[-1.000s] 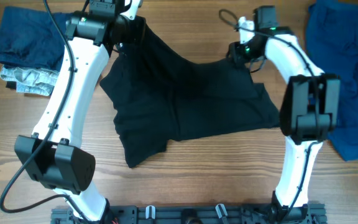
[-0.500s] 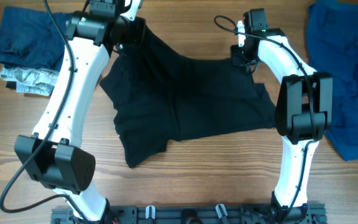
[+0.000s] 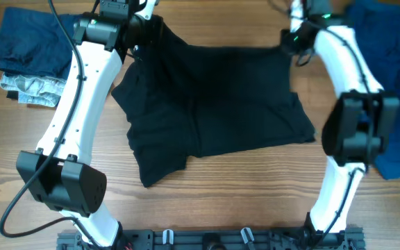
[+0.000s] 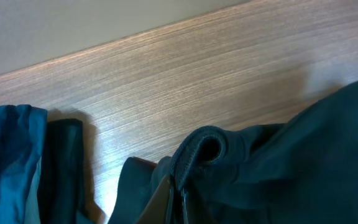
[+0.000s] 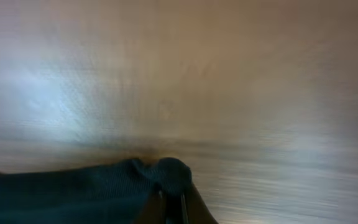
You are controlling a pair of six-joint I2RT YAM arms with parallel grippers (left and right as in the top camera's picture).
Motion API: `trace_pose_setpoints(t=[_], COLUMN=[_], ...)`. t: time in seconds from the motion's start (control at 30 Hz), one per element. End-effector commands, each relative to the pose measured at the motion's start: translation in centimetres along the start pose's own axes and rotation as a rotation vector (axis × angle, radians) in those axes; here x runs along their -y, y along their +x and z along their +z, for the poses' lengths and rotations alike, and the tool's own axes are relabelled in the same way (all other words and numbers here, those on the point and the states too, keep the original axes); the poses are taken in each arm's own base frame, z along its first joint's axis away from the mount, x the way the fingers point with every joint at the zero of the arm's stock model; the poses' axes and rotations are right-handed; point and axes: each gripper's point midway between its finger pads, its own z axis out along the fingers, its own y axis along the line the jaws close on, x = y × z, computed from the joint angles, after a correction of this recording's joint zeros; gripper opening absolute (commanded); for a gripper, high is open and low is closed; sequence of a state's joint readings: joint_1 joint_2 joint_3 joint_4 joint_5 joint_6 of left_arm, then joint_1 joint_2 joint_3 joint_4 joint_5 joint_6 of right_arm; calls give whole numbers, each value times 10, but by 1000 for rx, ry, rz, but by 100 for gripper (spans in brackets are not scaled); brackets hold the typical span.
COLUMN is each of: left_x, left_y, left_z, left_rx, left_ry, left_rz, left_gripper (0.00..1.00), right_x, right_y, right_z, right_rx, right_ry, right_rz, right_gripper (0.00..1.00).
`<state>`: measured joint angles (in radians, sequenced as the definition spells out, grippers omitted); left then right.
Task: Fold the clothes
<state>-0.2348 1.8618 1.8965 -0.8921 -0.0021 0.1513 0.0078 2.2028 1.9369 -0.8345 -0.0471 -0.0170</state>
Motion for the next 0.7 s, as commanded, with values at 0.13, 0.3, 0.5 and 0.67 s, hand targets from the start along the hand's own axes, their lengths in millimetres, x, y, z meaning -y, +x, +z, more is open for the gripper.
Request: trace_pose_setpoints(t=[0.13, 0.3, 0.5, 0.67], left_x=[-5, -11, -14, -18], left_y=[-17, -33, -44, -68], left_z=[-18, -39, -57, -63], left_rx=[67, 140, 199, 301], left_ry=[-29, -66, -78, -100], left_rz=[-9, -13, -15, -21], left_gripper=[4, 4, 4, 4], right_x=[19, 25, 39, 51], right_y=[-42, -54, -56, -56], right_z=[-103, -146, -169, -171], right_rx=[192, 287, 326, 334], right_ry=[-6, -34, -11, 0], right_rz=[3, 12, 24, 43], right_gripper=[4, 4, 4, 4])
